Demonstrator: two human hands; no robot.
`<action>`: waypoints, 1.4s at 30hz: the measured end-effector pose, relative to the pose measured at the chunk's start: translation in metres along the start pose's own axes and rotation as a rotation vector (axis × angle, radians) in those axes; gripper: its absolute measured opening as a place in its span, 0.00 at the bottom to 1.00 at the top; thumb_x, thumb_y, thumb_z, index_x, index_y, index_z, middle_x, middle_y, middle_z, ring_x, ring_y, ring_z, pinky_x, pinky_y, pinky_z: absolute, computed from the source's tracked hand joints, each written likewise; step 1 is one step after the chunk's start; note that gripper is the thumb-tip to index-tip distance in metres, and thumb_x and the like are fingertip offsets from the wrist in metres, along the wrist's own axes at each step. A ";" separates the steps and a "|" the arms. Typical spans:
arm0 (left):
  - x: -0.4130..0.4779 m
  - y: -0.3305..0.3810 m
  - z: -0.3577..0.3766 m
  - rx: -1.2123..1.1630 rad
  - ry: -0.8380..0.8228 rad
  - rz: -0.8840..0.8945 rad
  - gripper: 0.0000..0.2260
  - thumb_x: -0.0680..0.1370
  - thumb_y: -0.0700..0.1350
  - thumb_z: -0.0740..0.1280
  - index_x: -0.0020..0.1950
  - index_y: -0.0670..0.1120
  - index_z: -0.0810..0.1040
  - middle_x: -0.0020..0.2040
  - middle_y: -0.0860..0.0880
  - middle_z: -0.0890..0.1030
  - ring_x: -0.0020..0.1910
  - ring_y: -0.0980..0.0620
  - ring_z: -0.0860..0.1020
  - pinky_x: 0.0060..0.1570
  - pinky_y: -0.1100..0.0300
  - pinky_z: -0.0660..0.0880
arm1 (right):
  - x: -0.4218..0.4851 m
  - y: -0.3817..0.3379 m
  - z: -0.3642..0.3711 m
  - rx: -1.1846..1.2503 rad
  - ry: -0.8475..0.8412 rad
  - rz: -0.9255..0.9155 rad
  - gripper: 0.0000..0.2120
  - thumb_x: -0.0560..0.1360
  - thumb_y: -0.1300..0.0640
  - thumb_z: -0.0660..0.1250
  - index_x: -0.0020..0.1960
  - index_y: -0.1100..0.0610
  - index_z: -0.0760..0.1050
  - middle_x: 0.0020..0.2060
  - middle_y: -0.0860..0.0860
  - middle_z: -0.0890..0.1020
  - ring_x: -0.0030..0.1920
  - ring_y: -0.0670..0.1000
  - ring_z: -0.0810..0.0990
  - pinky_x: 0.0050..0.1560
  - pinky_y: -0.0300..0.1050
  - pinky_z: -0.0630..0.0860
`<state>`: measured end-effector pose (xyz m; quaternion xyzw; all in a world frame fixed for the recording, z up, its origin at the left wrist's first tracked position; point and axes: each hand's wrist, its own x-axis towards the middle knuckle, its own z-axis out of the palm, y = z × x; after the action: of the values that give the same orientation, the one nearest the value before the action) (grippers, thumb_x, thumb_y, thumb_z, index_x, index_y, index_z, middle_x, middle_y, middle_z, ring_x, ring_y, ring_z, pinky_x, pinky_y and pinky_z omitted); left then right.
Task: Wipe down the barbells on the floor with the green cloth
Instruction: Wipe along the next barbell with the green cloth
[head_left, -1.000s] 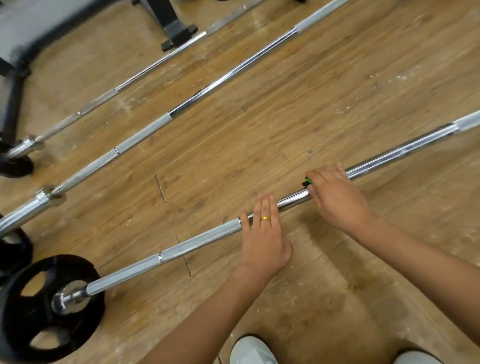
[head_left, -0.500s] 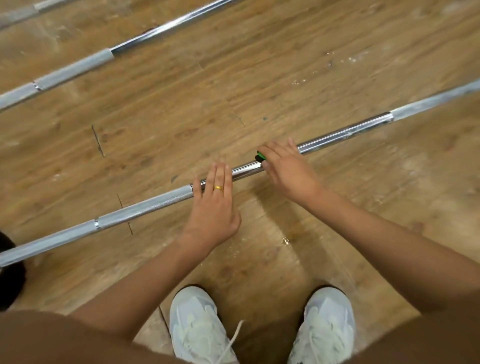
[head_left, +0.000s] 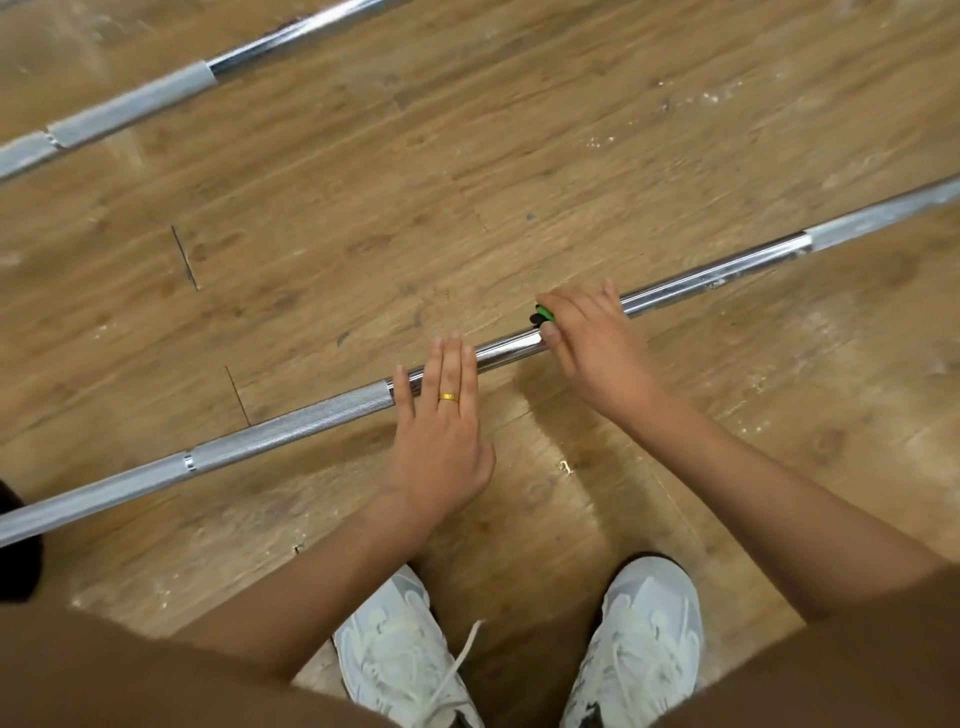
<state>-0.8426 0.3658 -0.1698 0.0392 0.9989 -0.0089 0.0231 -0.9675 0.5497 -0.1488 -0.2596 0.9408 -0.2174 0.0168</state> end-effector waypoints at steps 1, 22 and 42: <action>-0.002 0.001 0.000 -0.002 0.002 0.004 0.45 0.75 0.55 0.64 0.82 0.36 0.45 0.82 0.38 0.45 0.82 0.40 0.43 0.77 0.34 0.46 | -0.003 -0.003 0.001 0.011 0.019 0.018 0.17 0.83 0.58 0.60 0.70 0.62 0.73 0.63 0.57 0.78 0.67 0.59 0.73 0.78 0.55 0.48; -0.036 0.020 0.001 -0.042 -0.008 0.042 0.42 0.79 0.58 0.62 0.82 0.36 0.44 0.82 0.38 0.45 0.82 0.41 0.42 0.77 0.33 0.45 | -0.029 0.005 -0.017 -0.082 -0.119 -0.030 0.17 0.84 0.57 0.59 0.69 0.63 0.74 0.62 0.58 0.79 0.64 0.60 0.75 0.78 0.56 0.48; -0.080 0.036 0.004 -0.074 -0.026 0.145 0.47 0.75 0.57 0.68 0.81 0.34 0.46 0.82 0.36 0.43 0.81 0.37 0.44 0.77 0.35 0.46 | -0.086 -0.012 0.000 -0.019 -0.005 -0.095 0.18 0.83 0.53 0.56 0.68 0.61 0.73 0.62 0.55 0.78 0.65 0.56 0.74 0.78 0.50 0.47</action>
<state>-0.7597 0.3958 -0.1703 0.1107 0.9927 0.0293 0.0379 -0.8880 0.5833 -0.1507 -0.3048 0.9293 -0.2085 0.0066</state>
